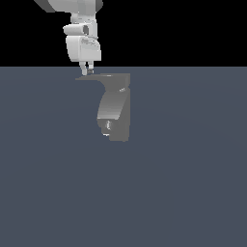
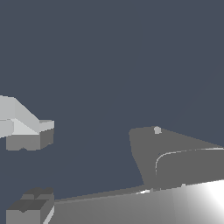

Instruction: Turn on the faucet by rotating a designated handle.

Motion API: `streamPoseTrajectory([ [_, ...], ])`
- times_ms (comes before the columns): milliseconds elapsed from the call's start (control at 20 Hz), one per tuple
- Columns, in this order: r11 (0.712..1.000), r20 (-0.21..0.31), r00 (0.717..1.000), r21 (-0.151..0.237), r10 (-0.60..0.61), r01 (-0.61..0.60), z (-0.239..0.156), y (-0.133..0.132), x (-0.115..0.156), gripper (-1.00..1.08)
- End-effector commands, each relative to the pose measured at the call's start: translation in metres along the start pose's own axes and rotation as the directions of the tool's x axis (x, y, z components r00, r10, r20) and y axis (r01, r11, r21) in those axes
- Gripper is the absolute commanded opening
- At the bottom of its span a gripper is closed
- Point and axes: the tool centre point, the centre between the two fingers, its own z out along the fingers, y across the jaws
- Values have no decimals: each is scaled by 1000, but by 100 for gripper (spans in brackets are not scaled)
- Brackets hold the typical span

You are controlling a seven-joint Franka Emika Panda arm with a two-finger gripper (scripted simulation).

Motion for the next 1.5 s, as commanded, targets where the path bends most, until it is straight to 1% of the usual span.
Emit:
streamPoseTrajectory([
  [0, 1000, -11, 1000, -16, 12, -12, 16, -2, 12, -100],
  [250, 1000, -11, 1000, -16, 10, -10, 15, -2, 11, -100],
  [300, 1000, 0, 1000, -1, -4, 4, 0, 1, 0, -100],
  [1450, 1000, -6, 1000, -9, 3, -3, 7, 56, 3, -100],
])
